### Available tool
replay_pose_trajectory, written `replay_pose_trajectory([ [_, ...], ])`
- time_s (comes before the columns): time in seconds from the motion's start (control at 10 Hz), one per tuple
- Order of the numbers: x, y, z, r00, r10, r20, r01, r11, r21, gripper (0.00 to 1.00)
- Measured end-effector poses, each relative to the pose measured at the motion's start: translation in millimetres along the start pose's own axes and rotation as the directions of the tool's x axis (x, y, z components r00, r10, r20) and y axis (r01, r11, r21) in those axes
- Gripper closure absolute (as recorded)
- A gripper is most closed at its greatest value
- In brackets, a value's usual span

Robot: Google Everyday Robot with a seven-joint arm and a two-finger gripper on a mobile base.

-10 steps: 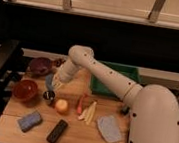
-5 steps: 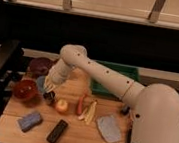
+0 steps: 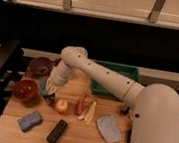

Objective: Stack cups on top of each other

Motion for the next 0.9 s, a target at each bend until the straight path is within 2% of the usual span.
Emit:
replay_pose_trajectory([
  [0.2, 5, 4, 3, 1.000, 0.020, 0.017, -0.020, 1.000, -0.009, 0.29],
  [0.3, 8, 8, 6, 0.999, 0.033, 0.026, -0.032, 0.999, -0.018, 0.22],
  [0.6, 13, 15, 14, 0.997, 0.061, 0.040, -0.060, 0.998, -0.038, 0.20],
  [0.9, 19, 15, 12, 0.997, 0.070, 0.018, -0.069, 0.997, -0.032, 0.20],
])
